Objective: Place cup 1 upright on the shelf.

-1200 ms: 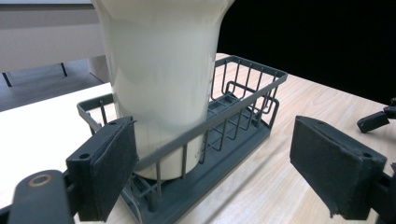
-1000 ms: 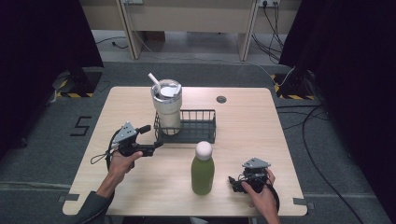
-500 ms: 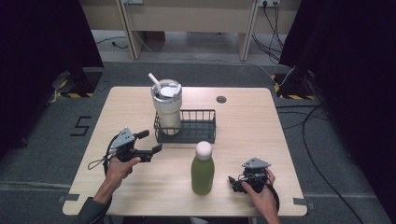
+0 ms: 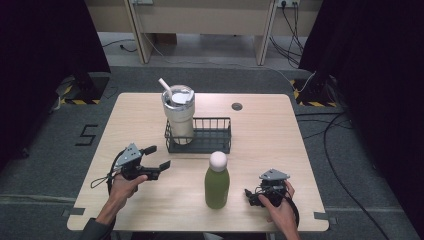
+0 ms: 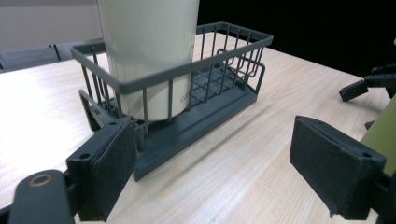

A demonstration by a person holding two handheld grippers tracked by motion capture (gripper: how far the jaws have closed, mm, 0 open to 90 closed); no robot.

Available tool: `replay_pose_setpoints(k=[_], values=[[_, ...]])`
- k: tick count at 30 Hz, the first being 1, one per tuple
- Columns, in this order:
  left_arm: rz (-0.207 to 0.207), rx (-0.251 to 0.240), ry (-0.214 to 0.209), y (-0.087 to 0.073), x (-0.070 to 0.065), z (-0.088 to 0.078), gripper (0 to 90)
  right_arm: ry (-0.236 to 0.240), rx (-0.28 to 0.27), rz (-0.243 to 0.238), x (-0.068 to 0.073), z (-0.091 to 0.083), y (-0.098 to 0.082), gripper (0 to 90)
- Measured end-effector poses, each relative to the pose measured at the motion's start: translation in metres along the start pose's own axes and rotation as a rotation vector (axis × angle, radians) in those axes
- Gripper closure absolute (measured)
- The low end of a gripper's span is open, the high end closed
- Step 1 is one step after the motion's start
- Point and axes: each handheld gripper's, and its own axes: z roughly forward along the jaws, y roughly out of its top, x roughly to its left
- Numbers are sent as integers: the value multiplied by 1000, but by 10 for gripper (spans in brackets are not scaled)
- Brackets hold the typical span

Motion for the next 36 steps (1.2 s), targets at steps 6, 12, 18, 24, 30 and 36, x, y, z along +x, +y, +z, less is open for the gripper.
replay_pose_setpoints(k=[6,12,18,24,30,36], values=[[4,9,2,-5,0,-3,146,0,-1,-4,0,0,0,2],[5,23,-1,-16,-5,-5,146,0,0,-1,0,0,0,2],[4,33,-10,-23,-9,-5,146,0,0,0,0,0,0,2],[13,47,-20,-27,-13,-8,146,2,-1,-7,0,0,0,2],[17,63,-27,-31,-17,-9,146,3,-1,-7,0,0,0,2],[23,124,-29,-40,-19,-11,146,5,-1,-7,0,0,0,2]])
